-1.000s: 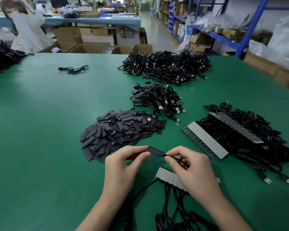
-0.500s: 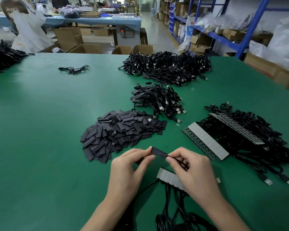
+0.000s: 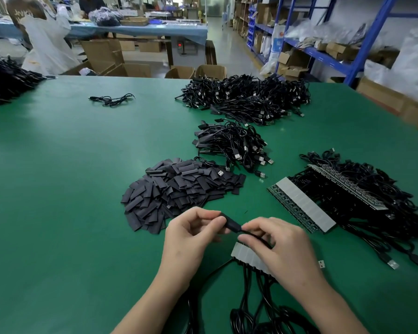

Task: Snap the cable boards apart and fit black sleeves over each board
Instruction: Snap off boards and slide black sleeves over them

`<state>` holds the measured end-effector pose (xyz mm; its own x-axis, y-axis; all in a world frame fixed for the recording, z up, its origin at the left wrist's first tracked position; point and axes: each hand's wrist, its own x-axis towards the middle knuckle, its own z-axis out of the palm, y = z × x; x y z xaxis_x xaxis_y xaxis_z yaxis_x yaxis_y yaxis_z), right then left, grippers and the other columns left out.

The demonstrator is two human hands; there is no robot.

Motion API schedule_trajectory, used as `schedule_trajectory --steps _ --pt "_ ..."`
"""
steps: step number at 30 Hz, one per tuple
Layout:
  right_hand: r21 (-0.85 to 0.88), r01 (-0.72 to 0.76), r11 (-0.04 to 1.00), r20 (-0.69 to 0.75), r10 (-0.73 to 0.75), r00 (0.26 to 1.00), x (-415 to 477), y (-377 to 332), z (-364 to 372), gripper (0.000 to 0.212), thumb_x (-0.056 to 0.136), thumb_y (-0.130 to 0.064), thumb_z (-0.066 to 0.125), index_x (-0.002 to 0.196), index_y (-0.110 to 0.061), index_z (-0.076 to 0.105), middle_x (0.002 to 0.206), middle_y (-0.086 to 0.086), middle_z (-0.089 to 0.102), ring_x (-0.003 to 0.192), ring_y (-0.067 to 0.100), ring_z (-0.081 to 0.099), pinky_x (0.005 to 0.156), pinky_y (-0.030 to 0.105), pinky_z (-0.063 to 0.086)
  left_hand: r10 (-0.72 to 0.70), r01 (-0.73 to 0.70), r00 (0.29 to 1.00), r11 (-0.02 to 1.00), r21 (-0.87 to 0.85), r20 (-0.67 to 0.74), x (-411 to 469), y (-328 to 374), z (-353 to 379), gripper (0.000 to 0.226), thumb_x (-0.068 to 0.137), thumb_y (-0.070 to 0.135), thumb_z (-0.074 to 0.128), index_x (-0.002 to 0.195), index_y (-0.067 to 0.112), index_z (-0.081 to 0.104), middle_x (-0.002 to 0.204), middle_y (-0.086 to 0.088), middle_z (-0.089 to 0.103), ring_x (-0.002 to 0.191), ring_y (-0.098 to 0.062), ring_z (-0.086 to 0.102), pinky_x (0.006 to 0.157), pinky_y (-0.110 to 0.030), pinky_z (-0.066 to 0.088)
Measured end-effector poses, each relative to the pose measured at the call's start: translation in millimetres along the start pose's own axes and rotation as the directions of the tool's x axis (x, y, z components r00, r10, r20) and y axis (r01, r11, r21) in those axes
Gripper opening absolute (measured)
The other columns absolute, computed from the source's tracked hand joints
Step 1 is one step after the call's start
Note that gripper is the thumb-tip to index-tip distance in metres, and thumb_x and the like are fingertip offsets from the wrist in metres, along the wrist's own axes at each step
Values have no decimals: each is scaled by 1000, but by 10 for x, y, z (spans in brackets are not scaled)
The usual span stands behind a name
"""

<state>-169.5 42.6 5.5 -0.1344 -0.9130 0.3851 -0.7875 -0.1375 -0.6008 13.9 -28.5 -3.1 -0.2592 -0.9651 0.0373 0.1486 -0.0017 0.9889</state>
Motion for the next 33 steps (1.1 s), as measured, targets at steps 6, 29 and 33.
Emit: schedule_trajectory --steps 6,29,33 --pt "76 -66 995 129 56 990 59 207 -187 12 80 -57 72 88 -49 69 97 -22 64 94 7 65 80 17 49 -53 36 994 983 -178 -94 52 17 -57 8 88 11 76 94 6 74 87 -19 77 84 -25 77 72 -25 59" --pt "-262 -22 965 -40 13 999 2073 -443 -412 30 103 -40 57 122 -20 68 114 0 63 95 16 59 80 29 48 -36 -214 938 724 656 346 -3 12 -55 36 76 53 85 106 37 73 98 22 67 95 2 62 86 -19 50" --pt "-36 -159 987 223 163 961 1085 -220 -251 17 100 -39 60 102 -30 74 93 -12 74 86 5 68 75 17 51 -64 -95 936 900 426 345 -20 22 -36 31 79 21 88 103 27 70 93 9 74 78 -3 67 79 -20 53"
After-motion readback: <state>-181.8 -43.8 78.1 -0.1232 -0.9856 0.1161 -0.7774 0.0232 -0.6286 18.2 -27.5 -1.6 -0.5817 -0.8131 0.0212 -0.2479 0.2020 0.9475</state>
